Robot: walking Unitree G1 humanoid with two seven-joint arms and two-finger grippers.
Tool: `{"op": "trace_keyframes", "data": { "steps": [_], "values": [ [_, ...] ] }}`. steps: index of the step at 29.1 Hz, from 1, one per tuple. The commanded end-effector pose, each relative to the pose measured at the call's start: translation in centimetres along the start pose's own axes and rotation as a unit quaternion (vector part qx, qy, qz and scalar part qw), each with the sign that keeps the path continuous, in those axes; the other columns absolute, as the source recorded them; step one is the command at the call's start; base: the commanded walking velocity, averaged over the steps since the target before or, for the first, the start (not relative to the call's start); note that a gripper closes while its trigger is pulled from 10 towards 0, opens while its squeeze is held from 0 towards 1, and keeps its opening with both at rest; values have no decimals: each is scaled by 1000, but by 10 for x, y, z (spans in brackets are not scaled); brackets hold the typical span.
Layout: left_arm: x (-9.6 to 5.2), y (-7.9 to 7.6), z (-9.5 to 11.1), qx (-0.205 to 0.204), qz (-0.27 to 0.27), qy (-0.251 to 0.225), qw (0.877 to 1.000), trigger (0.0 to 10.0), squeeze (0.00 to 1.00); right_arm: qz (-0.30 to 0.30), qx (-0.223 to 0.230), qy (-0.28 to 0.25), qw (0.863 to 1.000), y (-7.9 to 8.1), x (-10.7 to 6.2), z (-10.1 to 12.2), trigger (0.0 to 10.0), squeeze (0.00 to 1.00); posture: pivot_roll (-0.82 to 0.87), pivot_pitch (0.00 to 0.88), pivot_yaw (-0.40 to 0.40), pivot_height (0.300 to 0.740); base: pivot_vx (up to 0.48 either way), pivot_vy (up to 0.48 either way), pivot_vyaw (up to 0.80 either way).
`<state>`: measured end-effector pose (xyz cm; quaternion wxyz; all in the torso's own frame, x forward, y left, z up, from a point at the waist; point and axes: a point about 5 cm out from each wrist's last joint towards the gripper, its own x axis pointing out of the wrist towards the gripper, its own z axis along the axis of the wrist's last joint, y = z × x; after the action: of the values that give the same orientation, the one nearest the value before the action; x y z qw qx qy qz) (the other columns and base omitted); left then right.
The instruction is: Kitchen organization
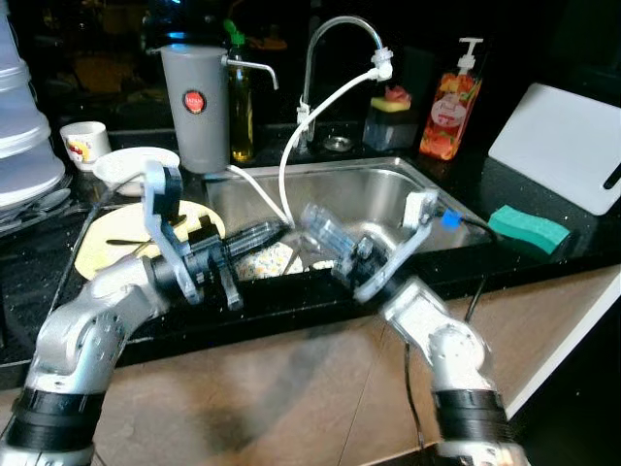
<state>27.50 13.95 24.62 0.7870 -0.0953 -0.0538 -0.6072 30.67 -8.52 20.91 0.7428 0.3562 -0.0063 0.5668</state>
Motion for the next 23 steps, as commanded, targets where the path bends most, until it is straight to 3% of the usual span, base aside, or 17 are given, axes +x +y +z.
{"op": "trace_keyframes", "data": {
  "steps": [1, 3, 6, 8, 9, 10, 11, 12, 16, 17, 18, 19, 20, 21, 22, 23],
  "values": [
    [1, -8, -6, -20, -20, 24, 999, 0, 0, 33, 4, 23, 999, 9, 3, -2, 10000, 0, 24, 55, -41, 740, 0, 0, 0],
    [-5, -13, -26, -49, -7, 83, 995, 0, 0, 32, 12, 53, 998, 9, -2, -9, 10000, 0, 24, 55, -41, 740, 0, 0, 0],
    [-17, -17, -57, -85, 24, 183, 979, 0, 0, 15, 11, 107, 994, 4, -13, -21, 10000, 0, 29, 58, -45, 740, 0, 0, 0],
    [-20, -20, -63, -96, 27, 199, 975, 0, 0, 11, 12, 122, 992, 3, -17, -25, 10000, 0, 29, 58, -45, 740, 0, 0, 0],
    [-24, -27, -76, -123, 25, 225, 966, 0, 0, -1, 12, 174, 985, 0, -29, -34, 10000, 0, 33, 60, -46, 740, 0, 0, 0],
    [-24, -27, -76, -123, 25, 225, 966, 0, 0, -1, 12, 174, 985, 0, -29, -34, 10000, 0, 33, 60, -46, 740, 0, 0, 0],
    [-27, -34, -90, -147, 23, 252, 956, 0, 0, -15, 8, 229, 973, -4, -41, -46, 10000, 0, 33, 60, -46, 740, 0, 0, 0],
    [-27, -34, -90, -147, 23, 252, 956, 0, 0, -15, 8, 229, 973, -4, -41, -46, 10000, 0, 33, 60, -46, 740, 0, 0, 0],
    [-35, -58, -130, -206, 22, 328, 922, 0, 0, -59, 10, 328, 943, -15, -70, -70, 10000, 0, 36, 61, -42, 740, 0, 0, 0],
    [-38, -59, -143, -214, 46, 342, 914, 0, 0, -74, 14, 344, 936, -18, -78, -76, 10000, 0, 36, 61, -42, 740, 0, 0, 0],
    [-44, -56, -162, -216, 101, 368, 899, 2431, 0, -96, 22, 359, 928, -23, -87, -83, 10000, 0, 36, 61, -42, 740, 0, 0, 0],
    [-44, -56, -162, -216, 101, 368, 899, 2431, 0, -96, 22, 359, 928, -23, -87, -83, 10000, 0, 36, 61, -42, 740, 0, 0, 0],
    [-62, -56, -198, -231, 197, 421, 855, 3412, 0, -146, 41, 389, 909, -33, -107, -98, 10000, 0, 34, 59, -39, 740, 0, 0, 0],
    [-62, -56, -198, -231, 197, 421, 855, 3412, 0, -146, 41, 389, 909, -33, -107, -98, 10000, 0, 34, 59, -39, 740, 0, 0, 0],
    [-69, -58, -208, -242, 221, 436, 838, 4588, 0, -167, 47, 401, 899, -37, -116, -105, 10000, 0, 34, 59, -39, 740, 0, 0, 0],
    [-69, -58, -208, -242, 221, 436, 838, 4588, 0, -167, 47, 401, 899, -37, -116, -105, 10000, 0, 34, 59, -39, 740, 0, 0, 0]
  ]
}}
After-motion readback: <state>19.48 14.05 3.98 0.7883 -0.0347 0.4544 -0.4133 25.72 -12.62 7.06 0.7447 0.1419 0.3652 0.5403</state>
